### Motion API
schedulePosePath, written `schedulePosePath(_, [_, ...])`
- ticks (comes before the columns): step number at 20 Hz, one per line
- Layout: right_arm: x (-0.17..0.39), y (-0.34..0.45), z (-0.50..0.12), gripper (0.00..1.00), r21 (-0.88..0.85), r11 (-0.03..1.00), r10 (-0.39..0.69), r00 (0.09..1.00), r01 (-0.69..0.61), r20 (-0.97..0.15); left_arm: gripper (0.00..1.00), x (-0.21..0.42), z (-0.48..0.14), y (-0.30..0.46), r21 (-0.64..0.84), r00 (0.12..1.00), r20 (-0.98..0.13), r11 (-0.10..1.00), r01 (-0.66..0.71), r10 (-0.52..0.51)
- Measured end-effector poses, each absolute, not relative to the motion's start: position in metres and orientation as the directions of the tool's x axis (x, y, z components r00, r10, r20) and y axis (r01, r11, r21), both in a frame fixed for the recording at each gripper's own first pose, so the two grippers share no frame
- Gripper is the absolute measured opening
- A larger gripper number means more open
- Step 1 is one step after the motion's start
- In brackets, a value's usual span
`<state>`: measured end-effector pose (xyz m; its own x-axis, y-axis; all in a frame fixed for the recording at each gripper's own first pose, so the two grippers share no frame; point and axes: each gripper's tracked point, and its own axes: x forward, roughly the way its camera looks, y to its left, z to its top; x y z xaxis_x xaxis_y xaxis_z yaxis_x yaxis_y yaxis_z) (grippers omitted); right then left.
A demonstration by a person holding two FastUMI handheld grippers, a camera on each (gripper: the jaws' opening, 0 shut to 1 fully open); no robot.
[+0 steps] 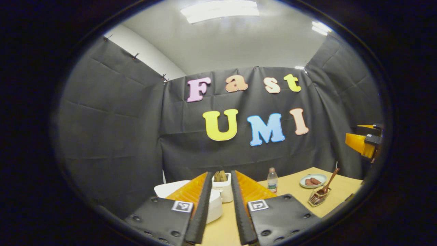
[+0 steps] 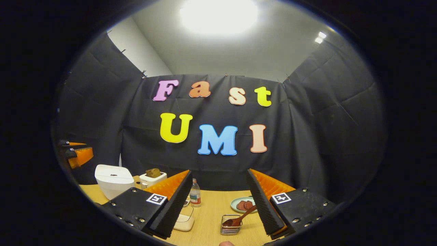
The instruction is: Close the left gripper, press the button to open the rice cooker; take a wooden spoon from the chopstick holder with the right hand, scoop a spoonful of rice and pour it into the rice cooker, then put the wooden spoon back into the chopstick holder.
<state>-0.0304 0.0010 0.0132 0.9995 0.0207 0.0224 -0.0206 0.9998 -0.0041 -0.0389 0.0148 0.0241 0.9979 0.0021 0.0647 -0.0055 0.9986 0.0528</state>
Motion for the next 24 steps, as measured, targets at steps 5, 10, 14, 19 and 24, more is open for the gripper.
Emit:
schedulePosePath(5, [-0.032,0.003,0.013,0.96,0.003,1.000,0.020,1.000,-0.020,0.018,0.10,-0.042,0.013,0.028,0.045,0.998,0.047,0.998,-0.040,0.038])
schedulePosePath(10, [-0.036,0.002,0.012,0.96,-0.011,1.000,0.010,1.000,-0.009,0.019,0.08,-0.011,0.001,0.038,0.018,1.000,-0.019,1.000,-0.008,0.008])
schedulePosePath(14, [-0.038,-0.005,0.006,0.96,-0.014,0.999,-0.036,0.999,0.036,0.000,0.08,0.031,-0.004,0.067,-0.003,0.999,-0.033,1.000,-0.031,0.031])
schedulePosePath(19, [-0.039,-0.011,-0.002,0.96,-0.023,0.995,-0.101,0.994,0.100,-0.032,0.06,0.090,-0.032,0.096,-0.052,0.996,-0.090,0.998,-0.027,0.023])
schedulePosePath(24, [-0.043,-0.012,-0.010,0.96,-0.059,0.987,-0.155,0.986,0.152,-0.058,0.08,0.152,-0.089,0.127,-0.086,0.978,-0.207,0.995,-0.045,0.026])
